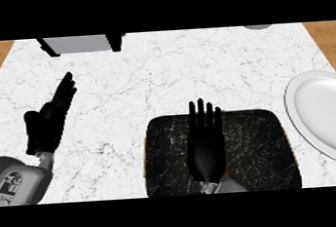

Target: Pick the sweet potato from the tray and place it in the plate

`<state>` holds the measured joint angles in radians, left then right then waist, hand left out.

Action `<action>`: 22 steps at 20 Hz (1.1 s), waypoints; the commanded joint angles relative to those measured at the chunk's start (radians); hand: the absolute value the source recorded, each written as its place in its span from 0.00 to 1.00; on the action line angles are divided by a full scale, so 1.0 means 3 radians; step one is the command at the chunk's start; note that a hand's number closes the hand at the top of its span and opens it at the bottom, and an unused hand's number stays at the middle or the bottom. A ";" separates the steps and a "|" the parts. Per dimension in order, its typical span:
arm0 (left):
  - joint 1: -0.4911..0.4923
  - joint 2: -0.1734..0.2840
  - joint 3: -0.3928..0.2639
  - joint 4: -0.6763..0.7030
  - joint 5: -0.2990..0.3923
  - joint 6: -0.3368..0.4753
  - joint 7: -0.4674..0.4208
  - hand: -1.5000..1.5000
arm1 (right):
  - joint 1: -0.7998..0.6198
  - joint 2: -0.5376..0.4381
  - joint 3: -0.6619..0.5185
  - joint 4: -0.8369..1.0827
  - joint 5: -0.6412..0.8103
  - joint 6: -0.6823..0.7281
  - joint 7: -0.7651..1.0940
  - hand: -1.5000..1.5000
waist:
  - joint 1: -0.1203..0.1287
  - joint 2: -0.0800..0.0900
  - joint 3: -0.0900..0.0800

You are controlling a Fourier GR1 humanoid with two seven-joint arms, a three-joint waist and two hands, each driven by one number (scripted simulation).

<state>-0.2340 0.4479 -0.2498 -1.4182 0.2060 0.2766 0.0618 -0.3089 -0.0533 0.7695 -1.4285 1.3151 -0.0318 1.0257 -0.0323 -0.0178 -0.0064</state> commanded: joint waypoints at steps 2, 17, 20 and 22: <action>-0.0134 0.0022 0.0074 0.0072 0.0033 -0.0095 0.0000 0.50 | -0.0167 0.0170 0.0119 -0.0402 -0.0093 0.1158 0.0904 0.00 | 0.0068 0.0036 0.0011; -0.0094 -0.0087 0.0073 0.0060 -0.0030 -0.0157 -0.0013 0.50 | 0.0009 0.0174 -0.0308 -0.0406 -0.0376 0.1687 0.1083 0.00 | 0.0126 0.0052 0.0017; -0.0109 -0.0115 0.0037 0.0053 -0.0092 -0.0131 0.0053 0.50 | 0.0071 0.0174 -0.0490 -0.0335 -0.0303 0.1750 0.0939 0.00 | 0.0106 0.0055 0.0019; -0.0057 -0.0247 -0.0014 0.0028 -0.0197 0.0031 -0.0002 0.50 | 0.0088 0.0174 -0.0552 -0.0408 -0.0314 0.1880 0.0933 0.00 | 0.0102 0.0052 0.0019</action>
<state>-0.2651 0.4036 -0.2401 -1.3986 0.1727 0.2559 0.0641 -0.2869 -0.0214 0.6263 -1.5650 1.2163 0.4062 1.1260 -0.0011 -0.0024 -0.0010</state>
